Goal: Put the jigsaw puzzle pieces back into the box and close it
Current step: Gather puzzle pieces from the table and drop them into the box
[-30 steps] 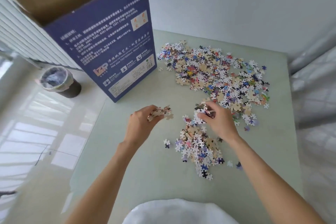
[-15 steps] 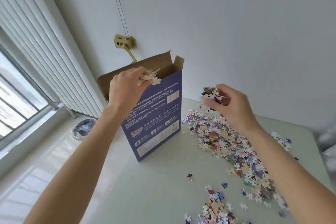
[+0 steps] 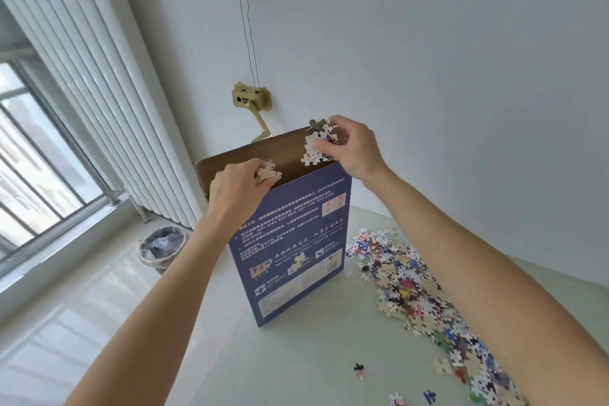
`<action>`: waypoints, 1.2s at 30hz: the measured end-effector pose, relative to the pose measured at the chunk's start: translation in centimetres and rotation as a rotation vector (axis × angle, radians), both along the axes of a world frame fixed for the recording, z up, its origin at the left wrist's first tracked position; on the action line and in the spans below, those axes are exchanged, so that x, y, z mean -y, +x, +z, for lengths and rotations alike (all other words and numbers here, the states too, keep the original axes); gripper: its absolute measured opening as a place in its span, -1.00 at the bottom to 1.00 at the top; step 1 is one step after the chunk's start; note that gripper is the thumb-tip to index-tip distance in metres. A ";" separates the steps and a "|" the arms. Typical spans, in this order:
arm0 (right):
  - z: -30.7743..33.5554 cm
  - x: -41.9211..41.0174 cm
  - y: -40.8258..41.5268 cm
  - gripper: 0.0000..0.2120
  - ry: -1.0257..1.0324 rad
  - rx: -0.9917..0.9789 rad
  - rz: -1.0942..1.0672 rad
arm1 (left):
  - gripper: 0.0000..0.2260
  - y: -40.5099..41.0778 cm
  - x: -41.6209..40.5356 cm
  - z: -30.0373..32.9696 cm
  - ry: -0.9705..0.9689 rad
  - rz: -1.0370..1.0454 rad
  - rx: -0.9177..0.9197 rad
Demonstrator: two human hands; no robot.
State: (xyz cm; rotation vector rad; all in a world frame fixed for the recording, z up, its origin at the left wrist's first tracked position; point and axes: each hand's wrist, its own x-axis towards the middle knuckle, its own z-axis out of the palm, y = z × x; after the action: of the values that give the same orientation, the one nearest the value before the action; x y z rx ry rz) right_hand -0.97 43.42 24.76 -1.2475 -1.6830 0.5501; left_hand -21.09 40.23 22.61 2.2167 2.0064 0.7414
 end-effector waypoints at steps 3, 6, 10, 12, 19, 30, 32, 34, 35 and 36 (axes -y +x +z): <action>-1.4 -1.1 -1.0 -0.74 0.041 0.130 0.056 | -0.65 -0.5 0.1 -0.6 -0.003 -0.015 0.028; -1.3 -1.5 -1.6 -0.75 0.076 0.296 0.178 | -0.66 -0.5 0.4 -0.8 0.038 -0.040 0.046; -0.5 -2.2 -2.1 -0.72 0.003 0.421 0.321 | -0.72 -0.4 0.7 -0.9 0.062 -0.102 0.092; -0.2 -2.4 -2.3 -0.73 -0.058 0.483 0.363 | -0.76 -0.4 1.0 -1.0 0.068 -0.122 0.071; -0.6 -2.1 -3.1 -0.75 -0.131 0.598 0.358 | -0.90 -0.7 1.9 -1.3 0.101 -0.195 -0.029; -1.1 -0.9 -3.4 -0.74 -0.146 0.505 0.261 | -0.88 -0.3 2.5 -1.4 0.131 -0.189 -0.043; -1.0 -0.7 -3.4 -0.79 -0.123 0.536 0.238 | -0.88 -0.2 2.6 -1.4 0.135 -0.191 -0.044; -0.9 -0.4 -3.4 -0.82 -0.097 0.562 0.215 | -0.88 -0.2 2.7 -1.4 0.149 -0.193 -0.047; -0.9 -0.1 -3.4 -0.82 -0.076 0.562 0.205 | -0.87 -0.1 2.7 -1.4 0.157 -0.193 -0.051; -1.0 0.2 -3.3 -0.83 -0.045 0.554 0.189 | -0.87 -0.1 2.8 -1.4 0.161 -0.191 -0.055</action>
State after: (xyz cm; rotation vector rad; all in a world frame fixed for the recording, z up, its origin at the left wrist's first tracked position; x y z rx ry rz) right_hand -4.29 43.18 23.77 -1.3617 -2.2776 0.3716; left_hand -21.18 37.42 21.23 2.5004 1.7816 0.8551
